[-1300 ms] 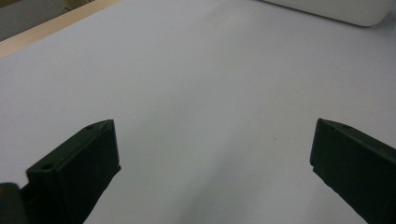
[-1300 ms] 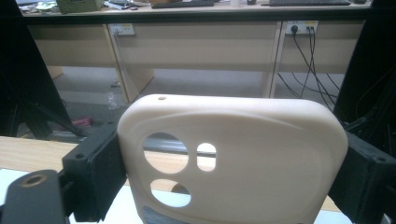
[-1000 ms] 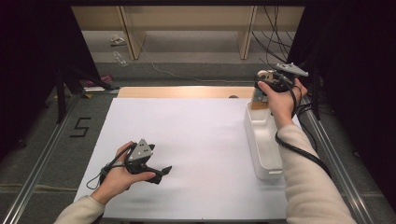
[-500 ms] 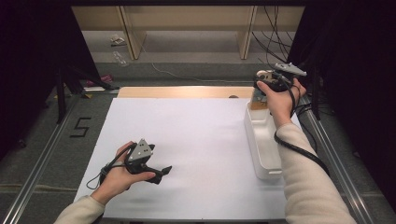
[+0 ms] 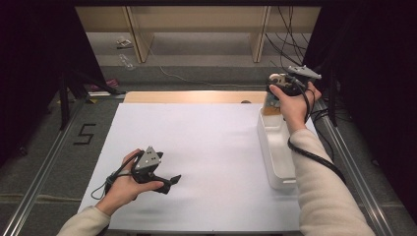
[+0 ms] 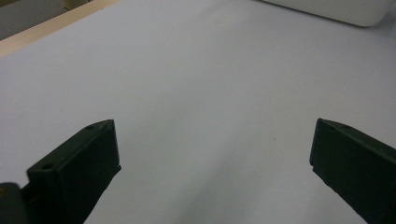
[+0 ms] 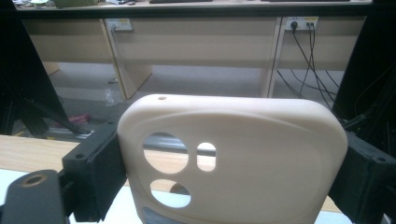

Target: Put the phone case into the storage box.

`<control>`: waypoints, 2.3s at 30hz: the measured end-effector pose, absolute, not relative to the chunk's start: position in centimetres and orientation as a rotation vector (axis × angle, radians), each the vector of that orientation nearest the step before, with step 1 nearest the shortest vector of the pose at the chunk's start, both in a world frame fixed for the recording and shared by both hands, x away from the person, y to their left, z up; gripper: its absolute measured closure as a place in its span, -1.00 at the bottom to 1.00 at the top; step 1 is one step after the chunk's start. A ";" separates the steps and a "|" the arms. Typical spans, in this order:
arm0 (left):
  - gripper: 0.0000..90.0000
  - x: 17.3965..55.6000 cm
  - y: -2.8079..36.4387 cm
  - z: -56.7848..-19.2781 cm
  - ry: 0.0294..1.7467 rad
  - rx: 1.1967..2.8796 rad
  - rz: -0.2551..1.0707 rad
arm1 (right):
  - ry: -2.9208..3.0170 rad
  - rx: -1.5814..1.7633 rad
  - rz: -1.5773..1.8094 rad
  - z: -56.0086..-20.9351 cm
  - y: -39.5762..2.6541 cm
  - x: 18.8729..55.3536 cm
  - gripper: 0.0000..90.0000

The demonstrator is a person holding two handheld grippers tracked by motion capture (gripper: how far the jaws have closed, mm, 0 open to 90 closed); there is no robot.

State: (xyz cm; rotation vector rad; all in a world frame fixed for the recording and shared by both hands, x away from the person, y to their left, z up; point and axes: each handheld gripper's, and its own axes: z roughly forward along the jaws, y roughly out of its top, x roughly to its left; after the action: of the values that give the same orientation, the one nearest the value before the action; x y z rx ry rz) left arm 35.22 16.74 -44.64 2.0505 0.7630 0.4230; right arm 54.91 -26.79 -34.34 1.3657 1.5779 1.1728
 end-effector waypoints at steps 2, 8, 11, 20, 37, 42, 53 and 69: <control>-0.98 35.2 16.7 -44.6 0.763 2.051 0.423 | 1.578 1.366 1.171 -34.4 -26.8 54.9 -0.73; -0.98 35.2 16.7 -44.7 0.762 2.052 0.421 | 1.581 1.365 1.166 -34.4 -26.7 55.1 -0.73; -0.98 35.2 16.7 -44.6 0.763 2.050 0.421 | 1.584 1.363 1.164 -34.4 -26.6 55.1 -0.73; -0.98 35.2 16.7 -44.7 0.763 2.051 0.421 | 1.590 1.359 1.159 -34.5 -26.5 55.2 -0.73; -0.97 35.2 16.7 -44.7 0.764 2.053 0.420 | 1.621 1.339 1.153 -34.9 -26.4 55.4 -0.73; -0.97 35.2 16.7 -44.7 0.764 2.054 0.419 | 1.625 1.341 1.150 -35.1 -26.4 55.4 -0.73; -0.97 35.2 16.7 -44.7 0.763 2.054 0.419 | 1.628 1.353 1.145 -35.6 -26.5 55.5 -0.73; -0.97 35.2 16.7 -44.7 0.762 2.056 0.418 | 1.631 1.367 1.140 -36.2 -26.6 55.4 -0.73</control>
State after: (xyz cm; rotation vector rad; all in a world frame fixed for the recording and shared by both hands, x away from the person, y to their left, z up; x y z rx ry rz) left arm 35.22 16.71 -44.72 2.0563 0.7625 0.4180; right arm 55.44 -26.59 -36.25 1.3672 1.6311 1.1396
